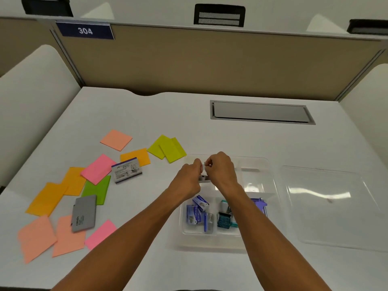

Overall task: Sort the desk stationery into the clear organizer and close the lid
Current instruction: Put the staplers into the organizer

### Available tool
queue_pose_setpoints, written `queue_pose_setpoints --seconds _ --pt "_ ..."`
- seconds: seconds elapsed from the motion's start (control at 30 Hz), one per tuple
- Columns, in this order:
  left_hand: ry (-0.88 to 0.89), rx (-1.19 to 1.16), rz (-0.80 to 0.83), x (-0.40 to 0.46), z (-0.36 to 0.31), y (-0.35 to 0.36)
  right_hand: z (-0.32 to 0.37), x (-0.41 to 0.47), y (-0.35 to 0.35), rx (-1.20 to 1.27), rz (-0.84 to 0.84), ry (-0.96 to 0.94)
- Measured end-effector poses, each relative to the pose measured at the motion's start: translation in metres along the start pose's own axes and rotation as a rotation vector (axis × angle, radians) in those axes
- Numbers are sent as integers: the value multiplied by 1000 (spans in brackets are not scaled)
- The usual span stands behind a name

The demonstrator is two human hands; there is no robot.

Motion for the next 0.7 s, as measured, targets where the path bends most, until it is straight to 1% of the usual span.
queue_pose_setpoints --seconds 0.07,0.2,0.33,0.43,0.53,0.7 --pt "32 12 22 3 -1 3 3 -1 3 -53 29 -32" --pt "99 4 34 6 0 8 5 -4 9 -53 63 -53" --pt "106 -5 39 5 4 9 3 -4 13 -53 129 -52" --pt "82 -24 -7 4 10 6 3 -2 15 -36 153 -81" --pt "55 -74 -73 4 15 2 1 0 12 -14 107 -114" --pt "-18 -135 -202 0 25 -7 0 0 11 108 88 -63"
Point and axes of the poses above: each hand's wrist, its own x-axis towards the middle knuckle, its own y-axis out of the palm, z = x × y, the point moved 4 cm from there along x, towards the middle knuckle, and after that the axes turned 15 degrees about -z, right-handed, at the moved point
